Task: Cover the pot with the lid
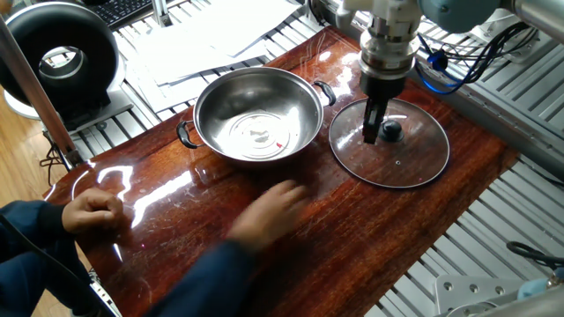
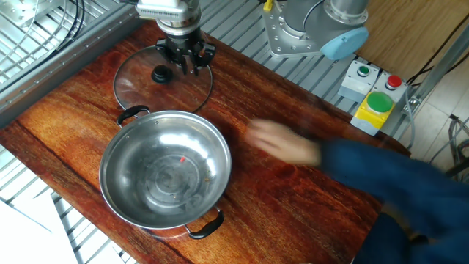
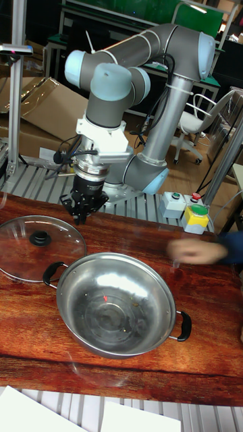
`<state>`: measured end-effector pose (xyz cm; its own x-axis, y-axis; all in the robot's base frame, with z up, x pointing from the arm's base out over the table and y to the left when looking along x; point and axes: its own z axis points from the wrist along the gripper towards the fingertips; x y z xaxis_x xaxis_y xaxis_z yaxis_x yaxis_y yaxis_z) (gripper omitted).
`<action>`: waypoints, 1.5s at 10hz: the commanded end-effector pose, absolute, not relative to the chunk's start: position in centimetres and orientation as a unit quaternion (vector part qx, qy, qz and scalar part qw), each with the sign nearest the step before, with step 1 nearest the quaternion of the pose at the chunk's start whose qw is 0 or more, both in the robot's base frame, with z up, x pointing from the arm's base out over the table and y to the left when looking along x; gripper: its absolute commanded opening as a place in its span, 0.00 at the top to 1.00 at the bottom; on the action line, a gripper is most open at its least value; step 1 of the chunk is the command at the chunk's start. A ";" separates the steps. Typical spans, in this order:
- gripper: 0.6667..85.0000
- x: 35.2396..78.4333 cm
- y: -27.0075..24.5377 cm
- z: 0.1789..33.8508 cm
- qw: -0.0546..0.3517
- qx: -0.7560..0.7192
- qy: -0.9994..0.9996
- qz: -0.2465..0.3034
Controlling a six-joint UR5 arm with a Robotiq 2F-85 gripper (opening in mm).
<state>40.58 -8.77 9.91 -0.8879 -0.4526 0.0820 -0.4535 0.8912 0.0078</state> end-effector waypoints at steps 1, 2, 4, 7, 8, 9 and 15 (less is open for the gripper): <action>0.99 40.6 -9.2 10.0 0.040 0.175 -0.984 0.012; 0.99 40.8 -9.2 10.0 0.037 0.170 -0.985 0.013; 0.99 40.8 -8.6 10.0 0.035 0.168 -0.985 0.002; 0.82 41.6 -10.3 10.0 0.026 0.187 -0.981 0.036; 0.34 43.1 -11.8 9.6 0.004 0.227 -0.974 0.020; 0.23 44.0 -14.1 9.3 -0.004 0.245 -0.969 0.019; 0.25 41.7 -20.2 5.8 0.033 0.257 -0.966 0.004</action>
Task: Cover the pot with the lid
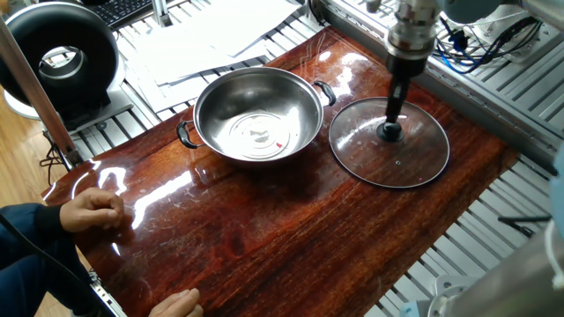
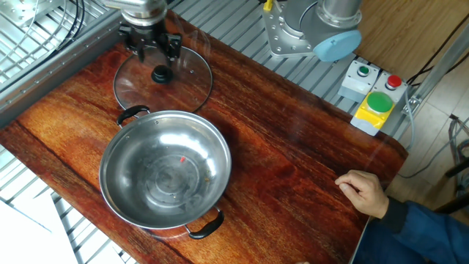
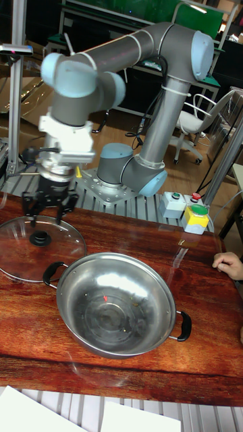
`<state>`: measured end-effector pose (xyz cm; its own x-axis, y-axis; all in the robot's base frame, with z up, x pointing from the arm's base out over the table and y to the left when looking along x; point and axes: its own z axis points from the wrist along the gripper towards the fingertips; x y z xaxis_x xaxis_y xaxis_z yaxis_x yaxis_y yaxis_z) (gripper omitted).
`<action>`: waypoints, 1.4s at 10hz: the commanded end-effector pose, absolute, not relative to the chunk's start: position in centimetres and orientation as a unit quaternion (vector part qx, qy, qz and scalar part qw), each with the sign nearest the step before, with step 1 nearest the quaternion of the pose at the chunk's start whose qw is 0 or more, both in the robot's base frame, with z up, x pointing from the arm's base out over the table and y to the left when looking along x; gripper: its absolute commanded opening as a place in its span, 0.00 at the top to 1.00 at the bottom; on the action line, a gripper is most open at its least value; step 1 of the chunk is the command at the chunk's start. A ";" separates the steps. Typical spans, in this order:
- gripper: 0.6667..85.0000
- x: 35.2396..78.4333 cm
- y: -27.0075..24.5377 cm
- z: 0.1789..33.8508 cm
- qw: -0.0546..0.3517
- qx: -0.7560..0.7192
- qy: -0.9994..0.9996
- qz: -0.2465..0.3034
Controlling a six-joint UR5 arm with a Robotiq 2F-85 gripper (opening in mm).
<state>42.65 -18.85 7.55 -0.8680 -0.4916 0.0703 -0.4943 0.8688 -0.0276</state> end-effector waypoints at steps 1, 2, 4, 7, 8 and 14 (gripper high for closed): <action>0.25 41.1 -20.0 5.7 0.040 0.256 -0.966 0.003; 0.25 40.8 -19.8 5.8 0.043 0.258 -0.965 0.004; 0.25 40.6 -19.2 5.0 0.038 0.263 -0.964 0.001; 0.25 41.0 -18.7 4.3 0.030 0.263 -0.964 0.007; 0.25 41.2 -18.7 4.1 0.027 0.267 -0.963 0.008; 0.27 42.2 -18.0 2.9 0.014 0.262 -0.965 0.015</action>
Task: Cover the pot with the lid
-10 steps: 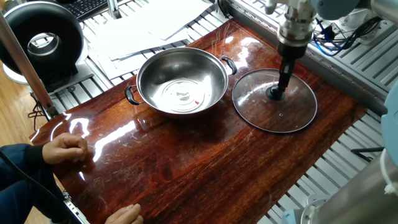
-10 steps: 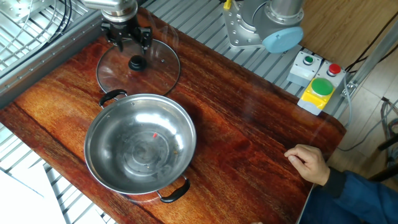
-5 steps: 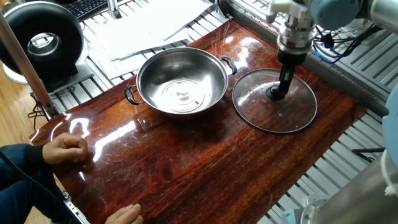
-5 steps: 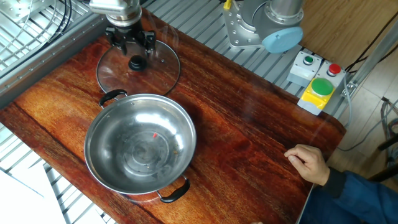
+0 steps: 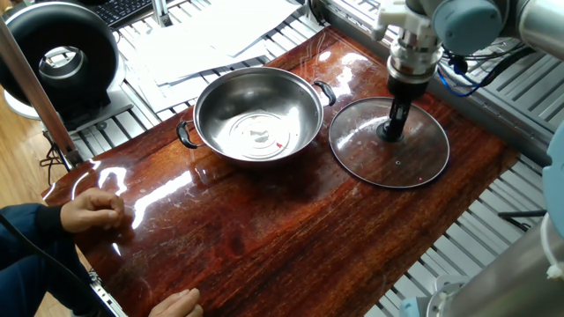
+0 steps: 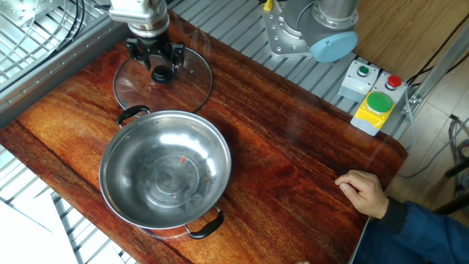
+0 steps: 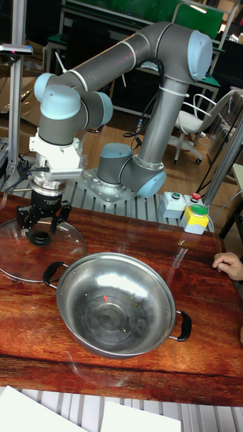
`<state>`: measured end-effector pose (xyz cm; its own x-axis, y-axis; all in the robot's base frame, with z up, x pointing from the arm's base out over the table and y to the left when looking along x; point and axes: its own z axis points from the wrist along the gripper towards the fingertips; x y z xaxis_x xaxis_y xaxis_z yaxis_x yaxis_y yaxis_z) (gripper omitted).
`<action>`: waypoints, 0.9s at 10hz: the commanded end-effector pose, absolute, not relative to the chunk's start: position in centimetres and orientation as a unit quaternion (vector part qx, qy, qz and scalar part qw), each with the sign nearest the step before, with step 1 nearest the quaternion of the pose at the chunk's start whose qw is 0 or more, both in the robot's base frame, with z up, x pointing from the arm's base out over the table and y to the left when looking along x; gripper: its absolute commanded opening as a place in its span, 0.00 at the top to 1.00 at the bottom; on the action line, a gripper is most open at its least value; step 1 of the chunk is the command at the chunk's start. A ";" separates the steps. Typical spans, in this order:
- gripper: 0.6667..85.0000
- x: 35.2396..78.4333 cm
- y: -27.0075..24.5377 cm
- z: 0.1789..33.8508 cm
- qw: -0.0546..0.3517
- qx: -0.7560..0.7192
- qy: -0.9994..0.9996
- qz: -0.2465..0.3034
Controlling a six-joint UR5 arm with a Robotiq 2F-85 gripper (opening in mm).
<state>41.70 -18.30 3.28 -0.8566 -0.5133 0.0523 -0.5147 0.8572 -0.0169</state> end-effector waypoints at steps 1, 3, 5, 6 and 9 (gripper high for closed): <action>0.30 42.3 -18.1 2.9 0.014 0.262 -0.965 0.018; 0.47 42.4 -18.4 2.9 0.014 0.256 -0.966 0.023; 0.69 42.3 -17.9 2.9 0.013 0.236 -0.972 0.017; 0.99 42.1 -18.2 3.7 0.026 0.213 -0.976 0.029; 0.99 41.6 -17.9 6.4 0.043 0.223 -0.974 0.020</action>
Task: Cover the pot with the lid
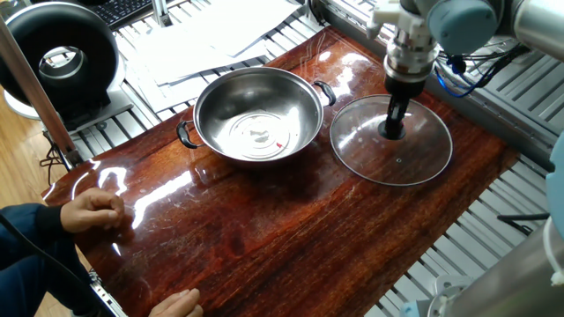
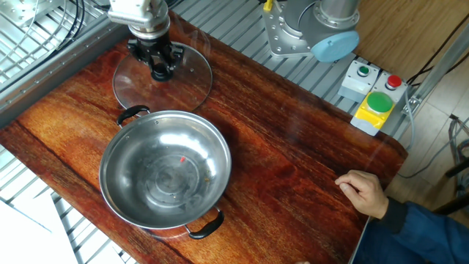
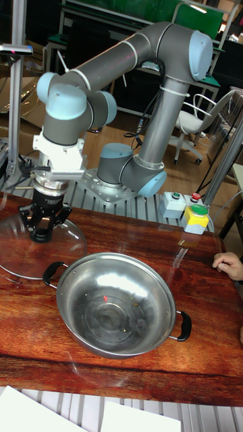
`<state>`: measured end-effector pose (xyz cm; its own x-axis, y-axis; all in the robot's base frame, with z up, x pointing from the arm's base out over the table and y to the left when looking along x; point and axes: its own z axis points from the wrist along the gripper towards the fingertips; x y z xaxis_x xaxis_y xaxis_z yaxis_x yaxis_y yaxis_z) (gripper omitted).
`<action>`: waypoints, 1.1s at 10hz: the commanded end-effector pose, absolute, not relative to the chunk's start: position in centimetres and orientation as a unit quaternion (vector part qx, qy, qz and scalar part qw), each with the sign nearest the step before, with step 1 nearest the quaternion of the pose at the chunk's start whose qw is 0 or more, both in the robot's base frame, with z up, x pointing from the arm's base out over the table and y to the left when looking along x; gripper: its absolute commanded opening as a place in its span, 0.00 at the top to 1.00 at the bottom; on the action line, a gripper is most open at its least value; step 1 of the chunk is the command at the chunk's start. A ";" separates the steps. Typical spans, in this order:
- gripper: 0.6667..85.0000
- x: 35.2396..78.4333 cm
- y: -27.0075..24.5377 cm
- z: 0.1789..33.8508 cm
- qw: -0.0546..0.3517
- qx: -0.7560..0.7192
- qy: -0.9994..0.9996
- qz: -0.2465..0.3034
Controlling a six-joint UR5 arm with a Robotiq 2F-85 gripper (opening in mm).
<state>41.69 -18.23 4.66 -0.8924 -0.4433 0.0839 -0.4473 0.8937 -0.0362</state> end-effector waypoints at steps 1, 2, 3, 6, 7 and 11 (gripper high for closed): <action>0.99 41.0 -18.5 7.7 0.057 0.238 -0.969 0.022; 0.99 40.6 -19.6 8.7 0.069 0.258 -0.963 0.040; 0.99 39.8 -20.3 9.4 0.086 0.273 -0.957 0.050; 0.99 38.6 -21.1 12.5 0.113 0.288 -0.949 0.062; 0.99 38.3 -21.2 13.3 0.118 0.289 -0.948 0.058; 0.99 38.9 -17.6 16.0 0.114 0.259 -0.958 0.038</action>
